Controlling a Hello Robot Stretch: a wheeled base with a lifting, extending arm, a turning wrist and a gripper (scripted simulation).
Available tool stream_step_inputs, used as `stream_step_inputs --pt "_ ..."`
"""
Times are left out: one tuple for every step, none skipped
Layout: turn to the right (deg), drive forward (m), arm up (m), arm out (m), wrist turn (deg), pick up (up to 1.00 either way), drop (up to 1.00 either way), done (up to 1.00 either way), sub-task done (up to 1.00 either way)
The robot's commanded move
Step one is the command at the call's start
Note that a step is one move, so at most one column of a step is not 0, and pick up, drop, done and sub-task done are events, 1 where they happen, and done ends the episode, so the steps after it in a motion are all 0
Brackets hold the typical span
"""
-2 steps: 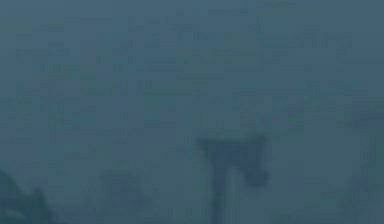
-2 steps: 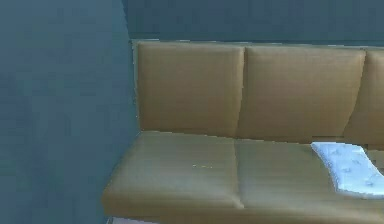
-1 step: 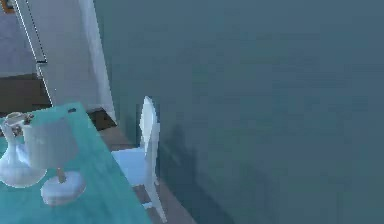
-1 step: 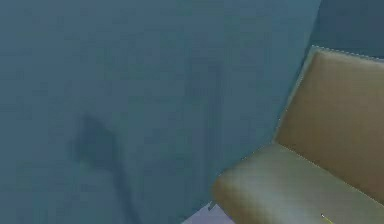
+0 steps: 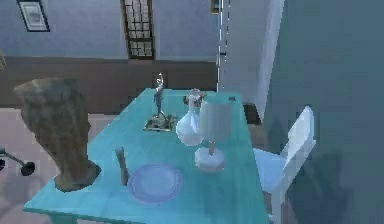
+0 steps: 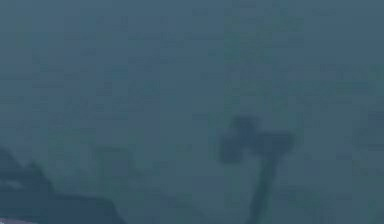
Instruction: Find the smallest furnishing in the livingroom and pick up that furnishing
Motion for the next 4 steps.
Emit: stream_step_inputs --pt "-45.0 0.00 0.00 0.00 0.0 0.00 0.00 0.00 0.00" --pt "-33.0 0.00 0.00 0.00 0.0 0.00 0.00 0.00 0.00" --pt "0.0 0.00 0.50 0.00 0.0 0.00 0.00 0.00 0.00" --pt "0.0 0.00 0.34 0.00 0.0 0.00 0.00 0.00 0.00"
